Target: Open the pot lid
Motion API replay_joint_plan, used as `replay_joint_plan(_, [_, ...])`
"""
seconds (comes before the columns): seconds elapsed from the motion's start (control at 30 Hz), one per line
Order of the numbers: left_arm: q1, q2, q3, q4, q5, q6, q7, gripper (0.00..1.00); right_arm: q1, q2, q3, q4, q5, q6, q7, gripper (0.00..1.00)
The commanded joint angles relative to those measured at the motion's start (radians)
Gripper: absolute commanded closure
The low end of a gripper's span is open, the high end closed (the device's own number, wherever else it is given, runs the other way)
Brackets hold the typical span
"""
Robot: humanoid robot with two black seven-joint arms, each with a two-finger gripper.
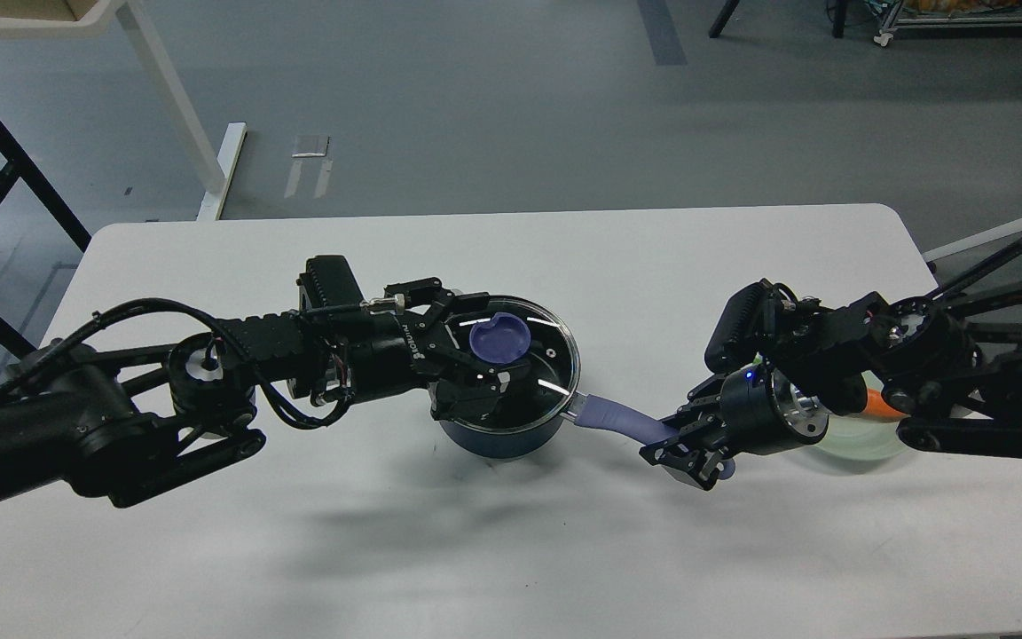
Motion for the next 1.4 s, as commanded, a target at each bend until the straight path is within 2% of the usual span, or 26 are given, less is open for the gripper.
replay_joint_plan(0.0, [-0.002, -0.049, 0.000, 0.063, 0.001, 0.003, 0.001, 0.03, 0.001, 0.000, -0.001, 0.000, 0.003, 0.002, 0.000, 0.80])
replay_joint_plan(0.2, [0.002, -0.055, 0.003, 0.086, -0.002, 0.020, -0.001, 0.07, 0.005, 0.000, 0.000, 0.000, 0.009, 0.005, 0.001, 0.80])
replay_joint_plan(0.37, [0.000, -0.049, 0.021, 0.086, -0.002, 0.022, -0.010, 0.28, 0.002, 0.000, -0.001, 0.000, 0.014, 0.006, 0.001, 0.80])
replay_joint_plan(0.6, [0.002, -0.052, 0.038, 0.085, -0.001, 0.023, -0.012, 0.47, 0.001, 0.008, -0.001, -0.002, 0.015, 0.006, 0.001, 0.80])
replay_joint_plan(0.83, [-0.012, -0.050, 0.037, 0.083, -0.004, 0.023, -0.012, 0.55, 0.001, 0.008, -0.001, -0.002, 0.017, 0.006, 0.001, 0.80])
replay_joint_plan(1.13, [-0.092, 0.040, 0.032, 0.065, -0.109, 0.022, -0.013, 0.56, -0.006, 0.005, 0.000, -0.011, 0.018, 0.005, 0.001, 0.80])
replay_joint_plan(1.37, [-0.086, 0.244, 0.040, 0.066, -0.149, 0.022, -0.084, 0.56, -0.007, -0.006, 0.003, -0.013, 0.020, 0.002, 0.006, 0.80])
